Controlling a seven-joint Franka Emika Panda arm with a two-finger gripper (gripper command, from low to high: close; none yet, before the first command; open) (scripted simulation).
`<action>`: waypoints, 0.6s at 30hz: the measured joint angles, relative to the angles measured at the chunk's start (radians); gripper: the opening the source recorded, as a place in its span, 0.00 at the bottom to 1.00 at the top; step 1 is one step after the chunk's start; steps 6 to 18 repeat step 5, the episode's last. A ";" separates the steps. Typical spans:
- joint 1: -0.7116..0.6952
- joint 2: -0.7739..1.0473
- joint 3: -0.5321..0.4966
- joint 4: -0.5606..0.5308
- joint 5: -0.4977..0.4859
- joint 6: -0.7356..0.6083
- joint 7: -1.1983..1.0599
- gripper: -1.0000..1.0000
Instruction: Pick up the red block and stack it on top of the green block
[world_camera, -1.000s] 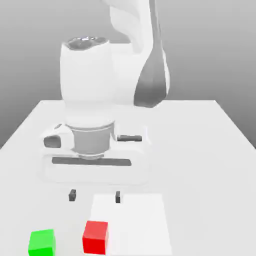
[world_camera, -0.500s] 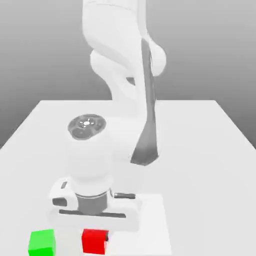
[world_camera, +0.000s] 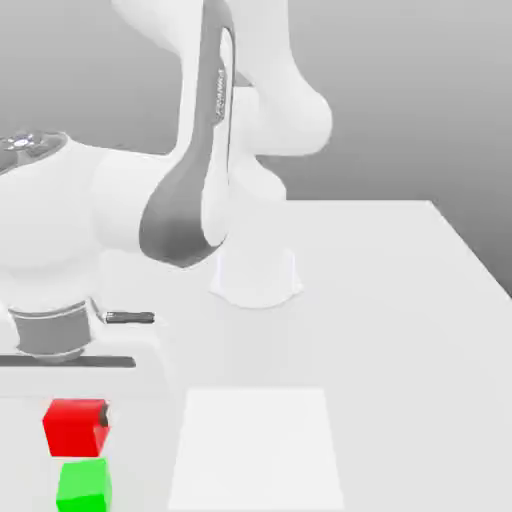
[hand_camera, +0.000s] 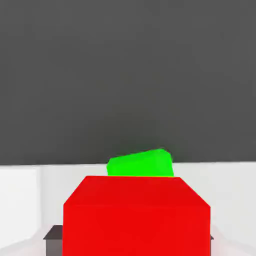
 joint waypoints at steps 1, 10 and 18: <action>-0.009 0.034 0.009 0.003 0.008 0.030 -0.007 0.00; -0.014 0.060 0.015 0.004 0.016 0.055 -0.014 1.00; -0.014 0.060 0.015 0.004 0.016 0.055 -0.014 1.00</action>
